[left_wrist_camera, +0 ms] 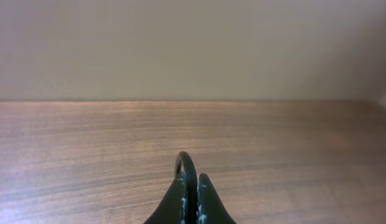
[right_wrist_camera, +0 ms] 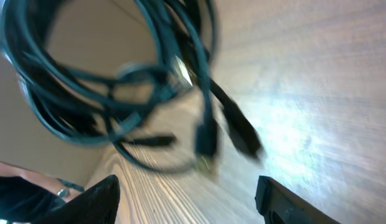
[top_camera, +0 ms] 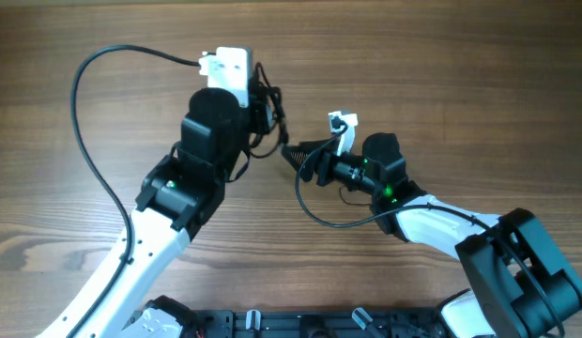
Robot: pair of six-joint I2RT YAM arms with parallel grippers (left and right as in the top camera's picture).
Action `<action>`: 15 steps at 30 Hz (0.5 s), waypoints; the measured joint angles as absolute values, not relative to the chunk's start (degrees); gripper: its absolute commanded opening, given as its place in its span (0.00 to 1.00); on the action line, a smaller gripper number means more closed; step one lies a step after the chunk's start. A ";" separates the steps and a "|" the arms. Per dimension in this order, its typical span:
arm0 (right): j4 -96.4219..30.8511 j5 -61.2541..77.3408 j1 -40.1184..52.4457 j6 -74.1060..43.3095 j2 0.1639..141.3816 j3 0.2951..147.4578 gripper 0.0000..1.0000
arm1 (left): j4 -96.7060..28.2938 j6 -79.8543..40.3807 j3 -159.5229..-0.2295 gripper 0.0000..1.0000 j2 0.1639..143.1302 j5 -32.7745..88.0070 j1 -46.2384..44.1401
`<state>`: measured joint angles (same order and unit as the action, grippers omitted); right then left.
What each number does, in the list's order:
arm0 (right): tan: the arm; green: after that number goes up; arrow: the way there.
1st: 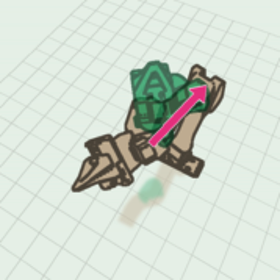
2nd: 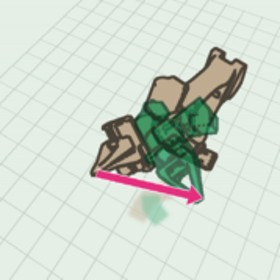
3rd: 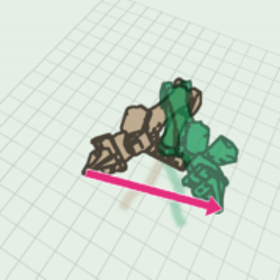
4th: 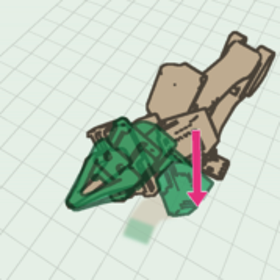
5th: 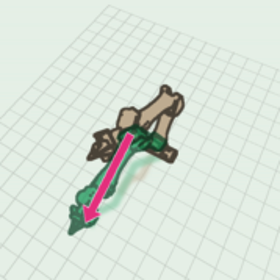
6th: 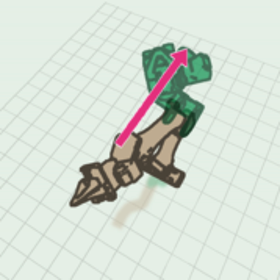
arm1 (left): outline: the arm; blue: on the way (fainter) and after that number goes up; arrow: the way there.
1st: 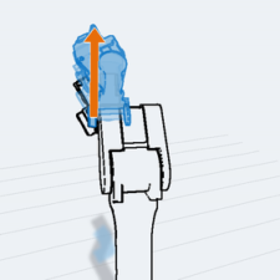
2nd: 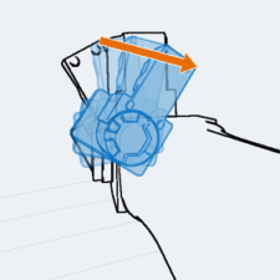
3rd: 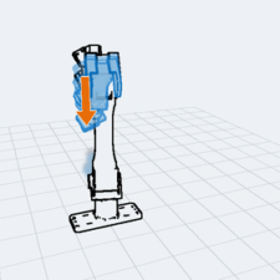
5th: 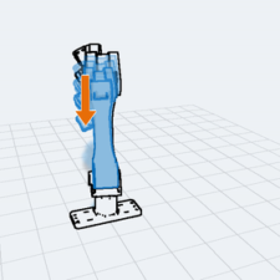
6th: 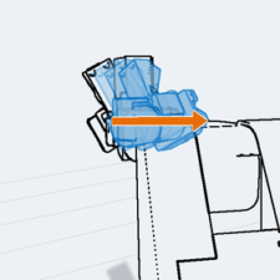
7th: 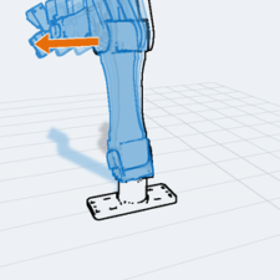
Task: Untangle cables
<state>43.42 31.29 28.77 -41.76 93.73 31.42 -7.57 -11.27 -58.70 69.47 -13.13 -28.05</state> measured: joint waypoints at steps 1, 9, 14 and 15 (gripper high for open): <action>42.33 31.29 28.77 -42.02 93.76 31.42 0.72 | -7.62 -12.21 -58.70 0.04 69.47 -13.23 -27.66; 47.94 33.61 28.77 -56.53 93.84 31.22 0.67 | -7.73 -18.37 -58.70 0.04 69.47 -13.41 -27.24; 62.41 37.10 28.77 -53.08 93.86 31.27 0.64 | -10.07 -18.85 -58.70 0.04 69.47 -13.21 -27.20; 62.52 37.26 28.77 -52.29 93.86 31.27 0.63 | -10.28 -18.87 -58.70 0.04 69.47 -13.19 -27.09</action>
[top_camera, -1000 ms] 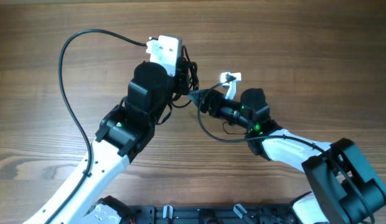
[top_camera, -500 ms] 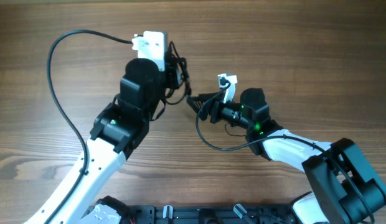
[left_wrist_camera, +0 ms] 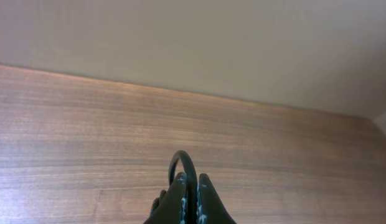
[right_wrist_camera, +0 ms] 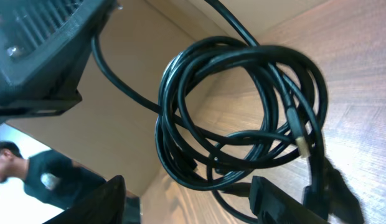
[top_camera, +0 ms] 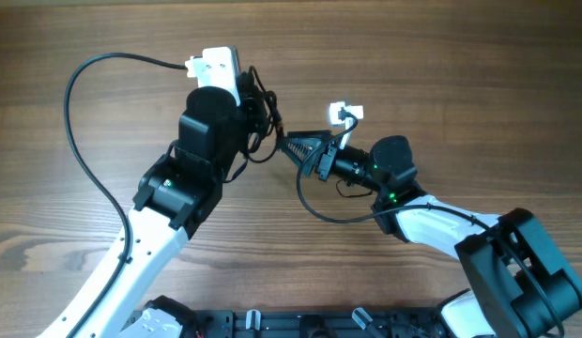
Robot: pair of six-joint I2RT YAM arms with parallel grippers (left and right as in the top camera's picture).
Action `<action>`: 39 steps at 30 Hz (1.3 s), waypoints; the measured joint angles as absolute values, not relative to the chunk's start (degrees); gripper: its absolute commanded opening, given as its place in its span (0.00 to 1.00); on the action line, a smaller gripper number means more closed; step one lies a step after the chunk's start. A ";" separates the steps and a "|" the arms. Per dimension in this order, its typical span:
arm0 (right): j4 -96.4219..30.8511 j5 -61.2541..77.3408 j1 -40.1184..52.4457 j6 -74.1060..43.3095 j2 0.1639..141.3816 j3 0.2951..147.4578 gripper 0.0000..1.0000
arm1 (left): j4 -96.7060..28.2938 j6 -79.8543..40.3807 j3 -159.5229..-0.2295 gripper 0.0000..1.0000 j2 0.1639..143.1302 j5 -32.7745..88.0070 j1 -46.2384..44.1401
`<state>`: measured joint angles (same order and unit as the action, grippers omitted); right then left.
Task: Untangle cables
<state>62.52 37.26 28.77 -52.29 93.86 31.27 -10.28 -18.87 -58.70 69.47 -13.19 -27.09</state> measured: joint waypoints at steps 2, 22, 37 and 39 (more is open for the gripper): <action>62.65 37.52 28.77 -48.56 93.86 31.27 0.61 | -10.85 -18.87 -58.70 0.04 69.45 -12.93 -26.04; 52.23 40.34 28.77 6.00 93.89 31.27 0.61 | -16.56 -7.53 -58.74 0.04 66.35 14.02 -24.88; 46.72 40.47 28.77 8.25 93.84 31.33 0.59 | -14.61 -7.29 -58.74 0.04 64.05 22.31 -24.62; 45.71 39.70 28.77 8.25 93.84 31.33 0.59 | -14.61 -7.29 -58.74 0.04 64.05 22.50 -24.62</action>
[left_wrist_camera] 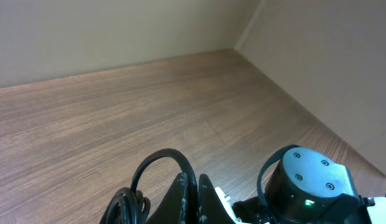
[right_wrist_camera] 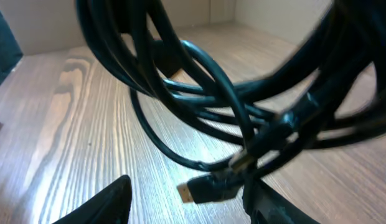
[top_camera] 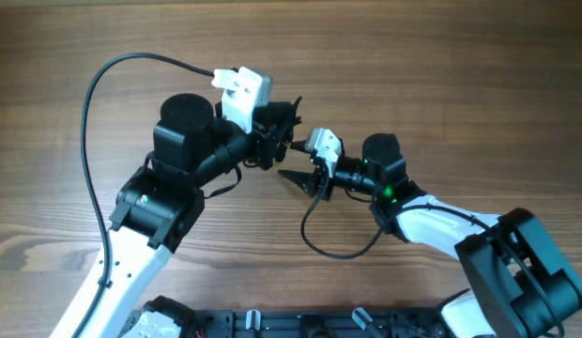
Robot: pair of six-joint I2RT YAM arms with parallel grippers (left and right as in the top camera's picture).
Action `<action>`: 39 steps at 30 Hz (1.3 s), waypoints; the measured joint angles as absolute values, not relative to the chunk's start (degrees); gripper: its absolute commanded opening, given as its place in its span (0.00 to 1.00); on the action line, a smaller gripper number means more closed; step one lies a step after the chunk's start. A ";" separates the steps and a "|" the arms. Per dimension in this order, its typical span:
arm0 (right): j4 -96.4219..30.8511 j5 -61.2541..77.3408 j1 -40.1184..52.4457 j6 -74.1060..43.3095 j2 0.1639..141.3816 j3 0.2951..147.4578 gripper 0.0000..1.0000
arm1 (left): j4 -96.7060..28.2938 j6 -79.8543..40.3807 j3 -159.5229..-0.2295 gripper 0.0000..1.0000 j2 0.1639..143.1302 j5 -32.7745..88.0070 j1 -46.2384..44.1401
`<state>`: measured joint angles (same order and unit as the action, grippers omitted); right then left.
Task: Untangle cables
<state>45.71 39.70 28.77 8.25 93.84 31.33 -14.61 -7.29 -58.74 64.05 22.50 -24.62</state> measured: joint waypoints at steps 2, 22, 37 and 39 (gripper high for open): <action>44.49 38.11 28.77 8.25 93.84 31.33 0.59 | -14.61 -7.31 -58.74 0.04 64.05 22.65 -24.62; 48.51 26.26 26.41 -3.88 93.84 31.31 0.28 | -16.58 -7.31 -58.78 0.04 64.05 21.76 -24.62; 48.47 25.63 26.41 -5.41 93.84 31.31 0.04 | -18.15 -7.05 -58.81 0.27 64.03 19.92 -24.62; 48.47 25.65 26.41 -6.24 93.84 31.31 0.04 | -20.47 -7.20 -58.85 0.34 63.90 17.78 -24.62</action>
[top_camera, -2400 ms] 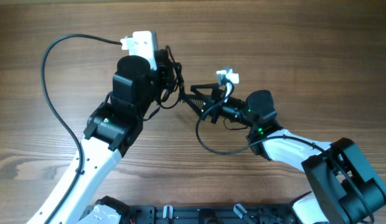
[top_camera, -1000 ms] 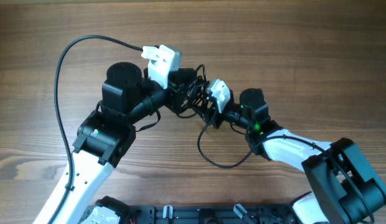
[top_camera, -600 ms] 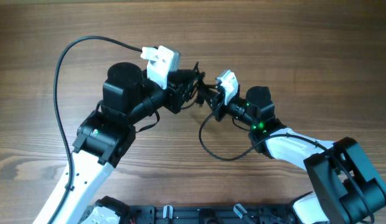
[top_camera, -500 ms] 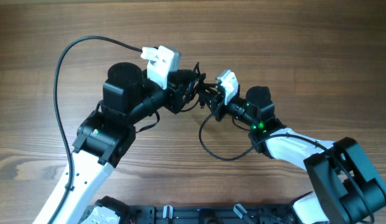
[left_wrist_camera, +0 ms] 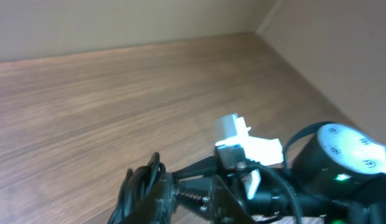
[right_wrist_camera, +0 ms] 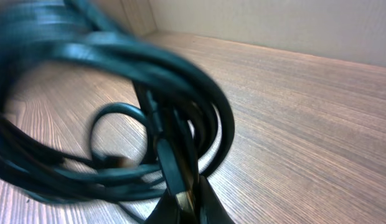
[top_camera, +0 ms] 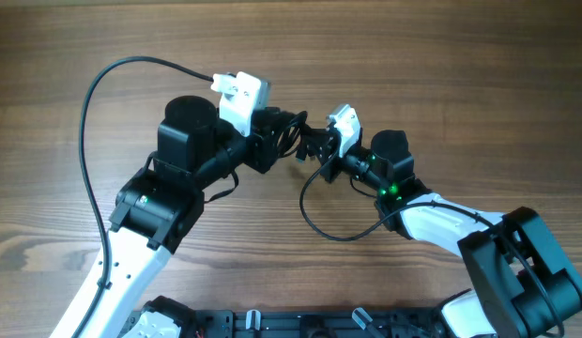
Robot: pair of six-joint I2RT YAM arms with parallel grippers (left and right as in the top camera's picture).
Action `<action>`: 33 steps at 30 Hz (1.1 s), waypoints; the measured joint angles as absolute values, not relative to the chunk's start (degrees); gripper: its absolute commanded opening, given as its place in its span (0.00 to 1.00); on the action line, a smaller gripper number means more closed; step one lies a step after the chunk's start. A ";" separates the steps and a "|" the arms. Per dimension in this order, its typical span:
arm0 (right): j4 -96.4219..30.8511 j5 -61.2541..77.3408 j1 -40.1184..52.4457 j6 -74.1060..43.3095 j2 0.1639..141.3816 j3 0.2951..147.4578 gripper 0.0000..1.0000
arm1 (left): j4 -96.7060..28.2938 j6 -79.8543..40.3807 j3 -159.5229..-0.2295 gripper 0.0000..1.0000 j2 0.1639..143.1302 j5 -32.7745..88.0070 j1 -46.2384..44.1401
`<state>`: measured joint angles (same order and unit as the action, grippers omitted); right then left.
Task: Untangle cables
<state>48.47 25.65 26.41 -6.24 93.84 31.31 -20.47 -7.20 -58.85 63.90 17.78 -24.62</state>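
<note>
A tangled bundle of black cables (top_camera: pixel 289 131) hangs above the table's middle, with my left gripper (top_camera: pixel 272 141) shut on it. In the left wrist view the coils (left_wrist_camera: pixel 143 186) bunch at my fingers (left_wrist_camera: pixel 165 202), and the right gripper's body comes in from the right. My right gripper (top_camera: pixel 308 150) meets the bundle from the right. In the right wrist view it (right_wrist_camera: pixel 183 208) is shut on a black plug (right_wrist_camera: pixel 171 162) with a gold tip, with blurred loops (right_wrist_camera: pixel 118 124) behind it.
One loose black cable (top_camera: pixel 319 221) drops from the bundle and loops on the wooden table (top_camera: pixel 441 56) below the right gripper. Another thin black cable (top_camera: pixel 84 103) arcs from the left wrist's white camera (top_camera: pixel 239 94) down the left side.
My right gripper was open just below and right of the bundle; it is now higher, against the bundle, and shut on a plug. The left gripper still holds the coils in about the same place.
My left gripper held the bundle near the upper middle, with the open right gripper beside it. Then the left wrist had turned rightward, coils hanging over the open right fingers. Now the right gripper is shut on one plug from the tangle.
</note>
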 measured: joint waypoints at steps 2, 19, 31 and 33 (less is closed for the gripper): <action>49.28 25.63 26.41 -7.29 93.84 31.31 0.04 | -21.74 -6.94 -58.87 0.34 63.79 16.10 -24.62; 54.74 31.81 26.41 -11.77 93.60 31.27 0.04 | -32.60 1.76 -58.96 0.95 67.02 5.80 -24.47; 60.66 51.24 21.54 -11.94 90.78 31.24 0.04 | -38.63 18.41 -59.02 1.00 67.31 23.59 -6.81; 63.57 55.70 20.47 -12.64 90.61 31.24 0.04 | -40.71 21.80 -59.02 1.00 67.31 30.26 -4.86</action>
<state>63.57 55.70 20.47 -12.64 90.61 31.24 -40.71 21.80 -59.02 67.31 30.26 -4.86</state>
